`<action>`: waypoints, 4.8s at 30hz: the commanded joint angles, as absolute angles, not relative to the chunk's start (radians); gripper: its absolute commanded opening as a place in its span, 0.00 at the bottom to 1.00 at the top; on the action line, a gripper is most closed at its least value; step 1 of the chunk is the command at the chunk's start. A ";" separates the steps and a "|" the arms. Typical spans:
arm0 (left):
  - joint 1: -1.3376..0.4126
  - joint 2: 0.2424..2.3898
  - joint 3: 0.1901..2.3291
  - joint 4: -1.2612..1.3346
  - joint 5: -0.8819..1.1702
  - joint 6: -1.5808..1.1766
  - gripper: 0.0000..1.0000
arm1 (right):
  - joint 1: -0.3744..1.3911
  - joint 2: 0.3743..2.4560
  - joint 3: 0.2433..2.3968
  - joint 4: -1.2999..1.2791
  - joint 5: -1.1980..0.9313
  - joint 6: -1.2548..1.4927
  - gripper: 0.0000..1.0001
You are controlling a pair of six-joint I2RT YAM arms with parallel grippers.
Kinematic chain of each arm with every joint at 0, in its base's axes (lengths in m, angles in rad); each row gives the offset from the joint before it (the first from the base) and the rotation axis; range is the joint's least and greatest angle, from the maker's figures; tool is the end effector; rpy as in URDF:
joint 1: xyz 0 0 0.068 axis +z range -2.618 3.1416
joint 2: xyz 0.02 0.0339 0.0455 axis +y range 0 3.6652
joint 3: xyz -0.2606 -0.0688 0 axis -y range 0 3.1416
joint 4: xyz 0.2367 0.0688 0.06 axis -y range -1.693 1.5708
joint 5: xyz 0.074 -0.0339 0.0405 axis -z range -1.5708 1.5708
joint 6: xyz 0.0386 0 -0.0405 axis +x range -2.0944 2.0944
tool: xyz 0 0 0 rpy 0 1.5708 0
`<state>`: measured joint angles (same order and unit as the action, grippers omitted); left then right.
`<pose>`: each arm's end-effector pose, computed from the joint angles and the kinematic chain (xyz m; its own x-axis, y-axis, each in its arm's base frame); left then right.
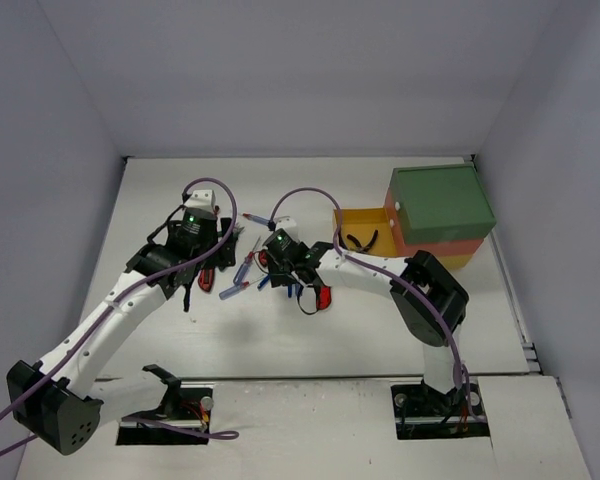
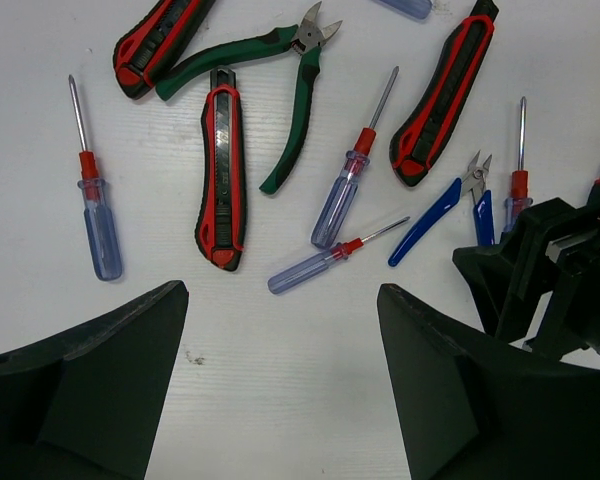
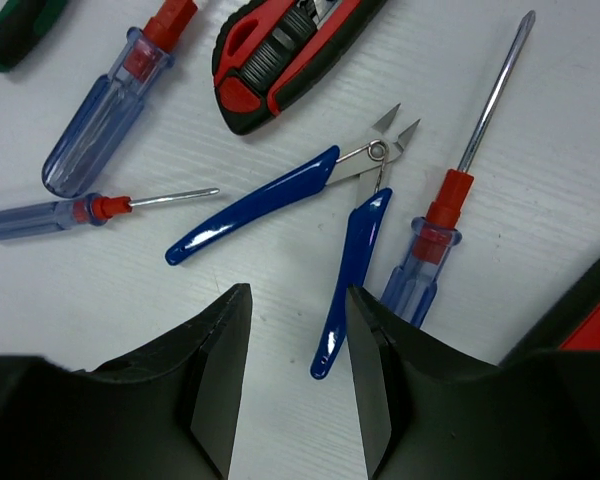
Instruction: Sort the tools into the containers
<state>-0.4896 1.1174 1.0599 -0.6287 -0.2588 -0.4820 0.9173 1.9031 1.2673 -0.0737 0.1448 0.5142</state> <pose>0.2092 -0.1003 0.3235 -0.6252 -0.1746 -0.7607 -0.0112 0.9766 -0.2150 0.2575 0.3271 0.1945 -0.6985 -0.1117 -0.7068 -0.4313 0.8539 0.2913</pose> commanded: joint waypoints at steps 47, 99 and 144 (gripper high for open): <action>-0.484 1.136 1.135 -0.616 -0.258 -0.452 0.73 | 0.910 1.820 1.296 -0.051 0.299 0.468 0.00; -0.357 1.474 1.273 -0.630 -0.047 -0.298 0.69 | 0.503 1.444 1.158 -0.052 0.182 0.179 0.51; -0.342 1.693 1.583 -0.665 0.103 -0.285 0.00 | 0.588 1.305 1.117 -0.038 0.039 0.305 0.53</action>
